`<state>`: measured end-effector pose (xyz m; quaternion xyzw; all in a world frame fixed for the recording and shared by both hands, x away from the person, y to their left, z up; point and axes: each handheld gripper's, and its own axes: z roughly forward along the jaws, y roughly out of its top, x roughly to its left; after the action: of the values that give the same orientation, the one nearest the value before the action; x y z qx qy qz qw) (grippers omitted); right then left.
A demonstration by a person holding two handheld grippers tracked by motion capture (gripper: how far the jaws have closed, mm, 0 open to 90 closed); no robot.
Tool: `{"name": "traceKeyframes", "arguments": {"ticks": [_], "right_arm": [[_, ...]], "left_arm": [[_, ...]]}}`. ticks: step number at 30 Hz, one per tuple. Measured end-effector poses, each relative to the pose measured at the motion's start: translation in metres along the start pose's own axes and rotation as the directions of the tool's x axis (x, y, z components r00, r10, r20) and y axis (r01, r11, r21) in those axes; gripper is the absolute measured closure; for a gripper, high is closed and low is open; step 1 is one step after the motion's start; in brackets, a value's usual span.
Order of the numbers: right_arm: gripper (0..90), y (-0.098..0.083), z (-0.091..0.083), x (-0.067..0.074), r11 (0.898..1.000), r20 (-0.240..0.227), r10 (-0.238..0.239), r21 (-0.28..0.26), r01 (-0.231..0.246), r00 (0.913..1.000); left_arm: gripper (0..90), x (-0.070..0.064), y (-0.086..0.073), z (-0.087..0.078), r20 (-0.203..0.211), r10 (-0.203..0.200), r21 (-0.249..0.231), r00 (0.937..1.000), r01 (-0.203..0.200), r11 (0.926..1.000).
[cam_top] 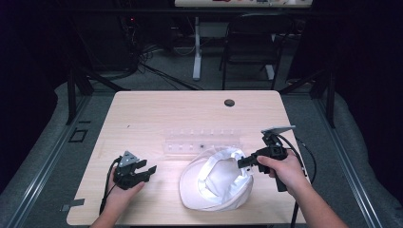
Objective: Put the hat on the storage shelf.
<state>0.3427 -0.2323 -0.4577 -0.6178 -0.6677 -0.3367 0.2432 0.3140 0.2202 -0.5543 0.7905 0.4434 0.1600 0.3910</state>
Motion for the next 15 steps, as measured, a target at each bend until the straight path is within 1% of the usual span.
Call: {"name": "traceKeyframes", "arguments": {"ticks": [1, 2, 3, 4, 5, 6, 7, 8, 10, 11, 12, 13, 15], "right_arm": [[80.8, 0.001, -0.001, 0.001, 1.000, -0.006, -0.001, 0.011, 0.001, 1.0000], [80.8, 0.001, -0.001, 0.001, 1.000, -0.019, -0.010, 0.003, 0.010, 0.9998], [80.8, 0.001, -0.002, 0.004, 1.000, -0.026, 0.004, -0.002, -0.004, 0.9996], [80.8, 0.002, -0.003, 0.004, 1.000, -0.035, -0.015, 0.011, 0.015, 0.9993], [80.8, 0.001, -0.003, 0.008, 1.000, -0.038, -0.001, -0.008, 0.001, 0.9993], [80.8, 0.002, -0.006, 0.009, 1.000, -0.042, -0.013, -0.001, 0.013, 0.9990], [80.9, 0.002, -0.008, 0.012, 1.000, -0.047, -0.016, -0.005, 0.016, 0.9988], [80.9, 0.003, -0.009, 0.016, 1.000, -0.054, -0.015, -0.012, 0.014, 0.9985], [81.0, 0.005, -0.014, 0.023, 0.999, -0.065, -0.029, -0.028, 0.027, 0.9975], [81.0, 0.005, -0.017, 0.028, 0.999, -0.060, -0.038, -0.036, 0.035, 0.9975], [81.0, 0.006, -0.019, 0.034, 0.998, -0.060, -0.037, -0.050, 0.034, 0.9975], [81.1, 0.007, -0.022, 0.039, 0.998, -0.062, -0.053, -0.050, 0.050, 0.9967], [81.1, 0.007, -0.026, 0.048, 0.996, -0.051, -0.062, -0.064, 0.059, 0.9968]], "left_arm": [[49.1, -0.001, 0.000, 0.000, 0.000, 0.000, -0.001, 1.0000, 0.000, 1.0000], [49.1, -0.001, 0.000, 0.000, 0.000, -0.002, -0.001, 1.0000, 0.002, 1.0000], [49.1, -0.002, 0.000, 0.001, 0.000, -0.003, 0.000, 1.0000, 0.003, 1.0000], [49.0, -0.002, 0.000, 0.001, 0.001, -0.001, 0.002, 1.0000, 0.001, 1.0000], [49.0, -0.002, 0.000, 0.001, 0.002, 0.004, 0.003, 1.0000, -0.004, 1.0000], [48.9, -0.002, 0.000, 0.001, 0.003, 0.006, 0.004, 1.0000, -0.006, 1.0000], [48.9, -0.002, 0.000, 0.001, 0.002, 0.005, 0.003, 1.0000, -0.005, 1.0000], [48.9, -0.003, 0.000, 0.002, 0.001, 0.004, 0.000, 1.0000, -0.004, 1.0000], [48.9, -0.003, 0.000, 0.002, 0.002, 0.002, 0.001, 1.0000, -0.002, 1.0000], [48.9, -0.003, 0.000, 0.002, 0.002, 0.002, 0.001, 1.0000, -0.002, 1.0000], [48.9, -0.003, 0.000, 0.002, 0.002, 0.001, 0.001, 1.0000, -0.001, 1.0000], [48.9, -0.003, 0.000, 0.002, 0.002, 0.002, 0.001, 1.0000, -0.002, 1.0000], [48.9, -0.003, 0.000, 0.002, 0.003, 0.002, 0.000, 1.0000, -0.002, 1.0000]]}}
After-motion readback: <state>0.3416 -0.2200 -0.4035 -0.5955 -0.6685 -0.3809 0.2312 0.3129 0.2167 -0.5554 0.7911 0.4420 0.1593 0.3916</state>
